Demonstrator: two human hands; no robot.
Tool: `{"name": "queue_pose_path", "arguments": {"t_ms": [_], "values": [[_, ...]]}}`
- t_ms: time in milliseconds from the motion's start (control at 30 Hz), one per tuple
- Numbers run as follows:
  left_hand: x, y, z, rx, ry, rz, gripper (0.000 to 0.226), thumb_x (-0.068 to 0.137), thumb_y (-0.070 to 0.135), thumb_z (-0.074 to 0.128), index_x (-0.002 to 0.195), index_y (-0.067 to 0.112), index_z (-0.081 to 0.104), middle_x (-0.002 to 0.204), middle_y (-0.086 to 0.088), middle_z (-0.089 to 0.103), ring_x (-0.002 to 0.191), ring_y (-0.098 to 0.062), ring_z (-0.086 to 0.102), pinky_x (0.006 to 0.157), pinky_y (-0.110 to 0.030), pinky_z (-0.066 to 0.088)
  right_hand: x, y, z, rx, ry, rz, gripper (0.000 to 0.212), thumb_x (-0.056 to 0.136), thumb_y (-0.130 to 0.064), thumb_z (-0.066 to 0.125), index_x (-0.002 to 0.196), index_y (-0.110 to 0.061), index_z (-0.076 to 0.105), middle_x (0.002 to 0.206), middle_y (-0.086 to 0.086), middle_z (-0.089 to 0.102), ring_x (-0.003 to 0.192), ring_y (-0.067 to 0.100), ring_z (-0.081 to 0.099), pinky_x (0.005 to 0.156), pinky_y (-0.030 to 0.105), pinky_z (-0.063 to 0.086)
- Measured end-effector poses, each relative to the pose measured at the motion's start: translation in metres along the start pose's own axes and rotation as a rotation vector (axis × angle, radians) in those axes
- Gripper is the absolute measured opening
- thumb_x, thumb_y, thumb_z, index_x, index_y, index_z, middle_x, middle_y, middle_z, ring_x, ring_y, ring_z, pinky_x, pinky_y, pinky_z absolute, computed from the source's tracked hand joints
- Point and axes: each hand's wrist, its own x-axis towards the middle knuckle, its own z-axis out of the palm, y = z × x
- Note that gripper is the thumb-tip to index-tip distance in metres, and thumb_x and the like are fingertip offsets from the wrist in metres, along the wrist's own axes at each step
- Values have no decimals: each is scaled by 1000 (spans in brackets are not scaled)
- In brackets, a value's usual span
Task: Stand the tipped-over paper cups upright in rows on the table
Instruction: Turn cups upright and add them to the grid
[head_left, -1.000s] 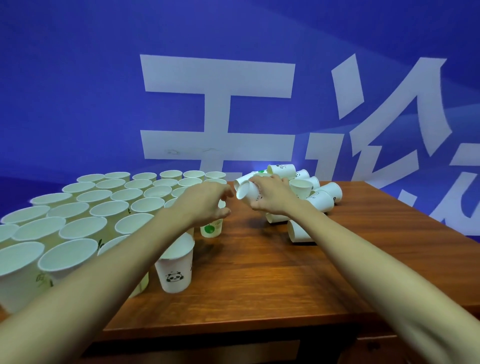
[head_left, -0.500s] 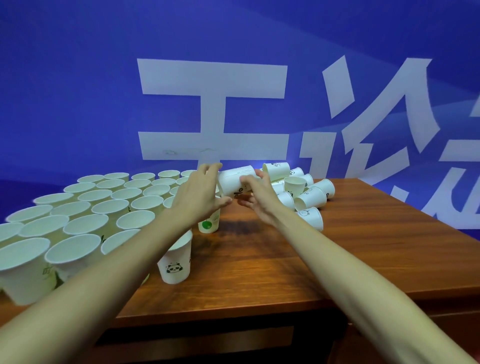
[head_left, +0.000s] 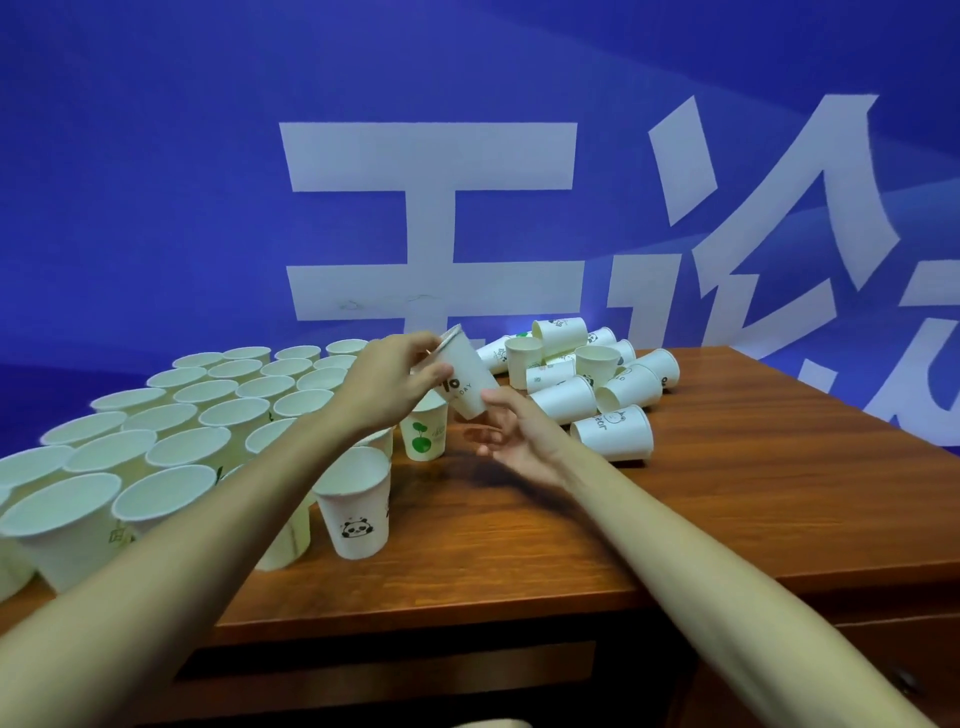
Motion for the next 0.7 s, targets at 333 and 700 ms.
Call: {"name": "queue_pose_path", "arguments": {"t_ms": [333, 700], "values": [[-7, 3, 4, 380, -407, 73, 26, 90, 31, 62, 104, 12, 71, 103, -1, 71, 87, -15, 63, 65, -30, 52, -9, 14, -16, -761, 211, -55, 24, 90, -11, 53, 106, -21, 67, 89, 3, 70, 61, 9, 56, 52, 18, 42], [-9, -7, 10, 529, -502, 53, 30, 88, 31, 64, 115, 20, 68, 112, 0, 70, 96, -14, 64, 68, -26, 52, 0, 22, -13, -920, 200, -91, 22, 95, -16, 46, 93, -27, 65, 82, 0, 71, 79, 18, 68, 73, 28, 53]]}}
